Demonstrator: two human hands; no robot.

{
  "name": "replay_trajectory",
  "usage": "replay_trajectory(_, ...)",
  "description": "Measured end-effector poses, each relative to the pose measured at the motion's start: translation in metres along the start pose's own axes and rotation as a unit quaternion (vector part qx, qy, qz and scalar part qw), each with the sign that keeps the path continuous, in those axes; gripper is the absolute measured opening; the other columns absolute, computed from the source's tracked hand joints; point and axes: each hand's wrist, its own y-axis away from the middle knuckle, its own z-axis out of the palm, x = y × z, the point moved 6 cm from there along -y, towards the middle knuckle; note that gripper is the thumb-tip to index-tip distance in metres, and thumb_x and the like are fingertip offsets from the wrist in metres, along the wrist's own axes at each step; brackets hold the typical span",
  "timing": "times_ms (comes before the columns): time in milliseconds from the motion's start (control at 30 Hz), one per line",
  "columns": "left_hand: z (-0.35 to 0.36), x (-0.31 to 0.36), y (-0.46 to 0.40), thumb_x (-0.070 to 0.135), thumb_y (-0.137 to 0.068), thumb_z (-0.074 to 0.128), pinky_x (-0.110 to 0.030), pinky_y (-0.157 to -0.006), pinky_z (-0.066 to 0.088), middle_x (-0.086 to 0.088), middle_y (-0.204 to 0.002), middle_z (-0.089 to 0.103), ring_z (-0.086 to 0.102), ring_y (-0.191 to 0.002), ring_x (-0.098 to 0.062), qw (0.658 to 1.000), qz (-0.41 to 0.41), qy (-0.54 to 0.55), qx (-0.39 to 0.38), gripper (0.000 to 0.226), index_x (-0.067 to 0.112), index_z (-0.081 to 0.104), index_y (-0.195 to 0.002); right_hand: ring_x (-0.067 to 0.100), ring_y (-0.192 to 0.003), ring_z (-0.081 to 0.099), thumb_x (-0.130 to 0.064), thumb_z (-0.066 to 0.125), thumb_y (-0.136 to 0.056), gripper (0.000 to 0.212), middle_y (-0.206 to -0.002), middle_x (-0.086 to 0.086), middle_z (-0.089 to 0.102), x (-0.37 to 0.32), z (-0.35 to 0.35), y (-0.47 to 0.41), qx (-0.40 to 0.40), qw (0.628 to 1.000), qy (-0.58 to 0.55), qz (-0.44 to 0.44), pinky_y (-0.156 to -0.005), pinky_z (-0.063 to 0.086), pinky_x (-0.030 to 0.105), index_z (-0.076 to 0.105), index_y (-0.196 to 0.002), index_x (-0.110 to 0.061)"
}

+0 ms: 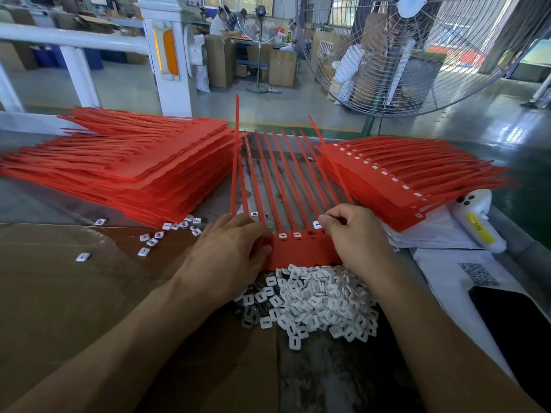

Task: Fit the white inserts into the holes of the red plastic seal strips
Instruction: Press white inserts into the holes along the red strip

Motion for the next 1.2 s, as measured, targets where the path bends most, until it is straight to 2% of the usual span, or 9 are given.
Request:
replay_trajectory(100, -0.001, 0.0, 0.0, 0.043, -0.101, 0.048, -0.036, -0.109, 0.038, 0.015, -0.132, 0.055, 0.043, -0.124, -0.009, 1.0, 0.0, 0.002, 0.0, 0.034, 0.037, 0.058, -0.133, 0.0, -0.052, 0.057, -0.034, 0.067, -0.098, 0.018, -0.064, -0.009, 0.065, 0.0, 0.005, -0.003, -0.012, 1.0, 0.017, 0.002, -0.055, 0.038, 0.026, 0.072, -0.083, -0.027)
replay_trajectory(367, 0.001, -0.001, 0.0, 0.044, -0.1, 0.048, -0.035, -0.109, 0.039, 0.017, -0.131, 0.054, 0.043, -0.123, -0.007, 1.0, 0.001, 0.002, -0.001, 0.036, 0.038, 0.057, -0.134, 0.005, -0.071, 0.062, -0.04, 0.066, -0.097, 0.016, -0.076, -0.013, 0.066, -0.004, 0.009, -0.002, -0.018, 0.997, 0.07, 0.006, -0.06, 0.043, 0.028, 0.074, -0.09, -0.028)
replay_trajectory(567, 0.001, -0.002, -0.001, 0.047, -0.098, 0.044, -0.035, -0.108, 0.039, 0.017, -0.13, 0.054, 0.043, -0.122, -0.007, 1.0, 0.0, 0.0, -0.005, 0.038, 0.038, 0.057, -0.133, 0.007, -0.068, 0.062, -0.041, 0.066, -0.096, 0.017, -0.073, -0.011, 0.066, -0.006, 0.009, -0.001, -0.012, 0.995, 0.099, 0.011, -0.056, 0.038, 0.027, 0.074, -0.09, -0.027)
replay_trajectory(767, 0.003, -0.003, -0.001, 0.047, -0.099, 0.045, -0.035, -0.11, 0.038, 0.017, -0.132, 0.053, 0.042, -0.125, -0.007, 1.0, -0.002, -0.001, -0.01, 0.038, 0.039, 0.056, -0.134, 0.002, -0.074, 0.061, -0.039, 0.07, -0.094, 0.014, -0.079, -0.015, 0.067, -0.006, 0.009, -0.003, 0.002, 0.994, 0.106, 0.016, -0.059, 0.041, 0.024, 0.075, -0.089, -0.026)
replay_trajectory(867, 0.004, -0.003, -0.001, 0.047, -0.098, 0.045, -0.035, -0.109, 0.038, 0.017, -0.132, 0.053, 0.042, -0.125, -0.007, 1.0, -0.001, -0.001, -0.009, 0.039, 0.039, 0.056, -0.134, 0.004, -0.073, 0.064, -0.038, 0.074, -0.091, 0.012, -0.077, -0.015, 0.067, -0.006, 0.01, -0.003, 0.006, 0.994, 0.106, 0.021, -0.062, 0.048, 0.028, 0.075, -0.088, -0.026)
replay_trajectory(967, 0.005, -0.004, -0.002, 0.047, -0.098, 0.046, -0.034, -0.108, 0.038, 0.018, -0.132, 0.053, 0.042, -0.124, -0.006, 1.0, -0.002, 0.002, -0.008, 0.038, 0.04, 0.056, -0.134, 0.004, -0.071, 0.063, -0.037, 0.074, -0.091, 0.011, -0.075, -0.015, 0.067, -0.007, 0.01, -0.002, 0.009, 0.995, 0.101, 0.014, -0.063, 0.049, 0.029, 0.075, -0.088, -0.027)
replay_trajectory(1067, 0.005, -0.004, -0.002, 0.047, -0.098, 0.046, -0.033, -0.108, 0.038, 0.019, -0.132, 0.052, 0.042, -0.124, -0.006, 1.0, -0.001, 0.003, -0.006, 0.037, 0.041, 0.056, -0.134, 0.002, -0.073, 0.063, -0.034, 0.071, -0.094, 0.009, -0.081, -0.017, 0.068, -0.009, 0.008, 0.001, 0.003, 0.996, 0.092, -0.001, -0.063, 0.05, 0.028, 0.077, -0.092, -0.028)
replay_trajectory(1133, 0.004, -0.004, -0.002, 0.047, -0.099, 0.047, -0.032, -0.108, 0.037, 0.019, -0.131, 0.053, 0.042, -0.123, -0.006, 1.0, -0.001, 0.005, -0.003, 0.036, 0.041, 0.056, -0.133, 0.002, -0.076, 0.065, -0.027, 0.066, -0.097, 0.012, -0.087, -0.019, 0.071, -0.01, 0.005, 0.005, -0.015, 0.995, 0.094, -0.017, -0.07, 0.056, 0.028, 0.078, -0.096, -0.029)
replay_trajectory(1200, 0.003, -0.003, -0.002, 0.047, -0.099, 0.046, -0.034, -0.108, 0.038, 0.019, -0.131, 0.053, 0.042, -0.123, -0.007, 1.0, 0.0, 0.005, -0.002, 0.036, 0.041, 0.056, -0.133, 0.0, -0.081, 0.066, -0.021, 0.063, -0.098, 0.018, -0.098, -0.018, 0.073, -0.012, 0.004, 0.008, -0.035, 0.994, 0.101, -0.039, -0.075, 0.055, 0.021, 0.079, -0.101, -0.029)
